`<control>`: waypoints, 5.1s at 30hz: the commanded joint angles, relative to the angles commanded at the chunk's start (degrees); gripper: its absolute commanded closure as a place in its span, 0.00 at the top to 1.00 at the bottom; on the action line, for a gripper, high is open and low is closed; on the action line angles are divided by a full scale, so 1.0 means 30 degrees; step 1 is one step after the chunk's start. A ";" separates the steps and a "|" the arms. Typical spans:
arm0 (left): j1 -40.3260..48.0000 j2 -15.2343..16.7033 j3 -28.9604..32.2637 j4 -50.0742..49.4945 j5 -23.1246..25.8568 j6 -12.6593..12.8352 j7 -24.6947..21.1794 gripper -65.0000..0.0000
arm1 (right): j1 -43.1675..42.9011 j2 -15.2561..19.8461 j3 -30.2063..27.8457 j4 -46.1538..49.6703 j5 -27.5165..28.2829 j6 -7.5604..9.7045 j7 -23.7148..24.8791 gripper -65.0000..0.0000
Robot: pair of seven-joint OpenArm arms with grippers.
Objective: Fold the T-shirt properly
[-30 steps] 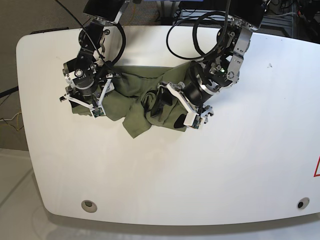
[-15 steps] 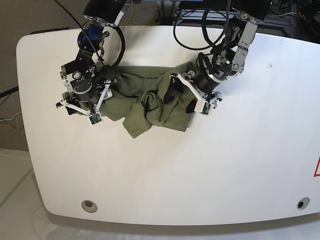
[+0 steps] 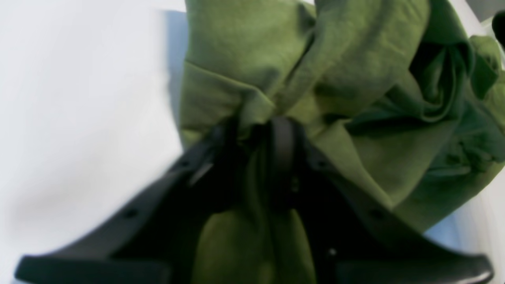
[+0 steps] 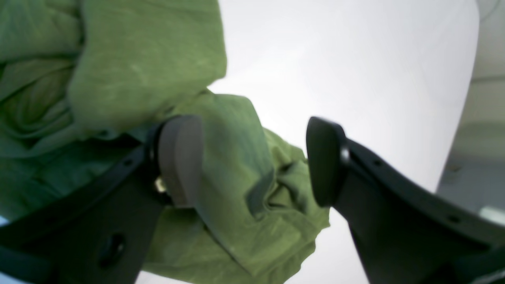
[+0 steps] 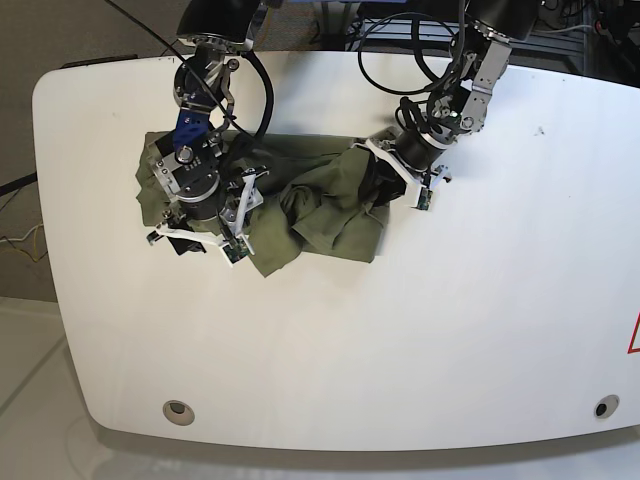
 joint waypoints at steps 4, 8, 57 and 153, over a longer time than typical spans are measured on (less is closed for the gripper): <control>-0.0029 0.0029 0.0000 -0.0176 0.0000 -0.0293 0.0000 0.19 | 0.0000 0.0000 -0.1348 0.0059 0.0000 0.0000 0.0000 0.61; -0.0029 0.0088 0.0000 -0.0381 0.0000 -0.0293 0.0000 0.19 | 0.0059 0.0000 -0.2813 0.0059 0.0000 0.0000 0.0000 0.61; 0.0000 0.0000 0.0000 -0.0264 0.0000 -0.0352 0.0000 0.19 | 0.1729 0.0000 -0.3663 -0.5626 0.0029 0.0000 0.3106 0.60; -0.0117 -0.2432 -0.2198 0.2491 -0.0088 -0.0381 0.0029 0.50 | -0.5714 0.1168 -0.0381 -0.0117 -0.0176 0.0000 0.2989 0.00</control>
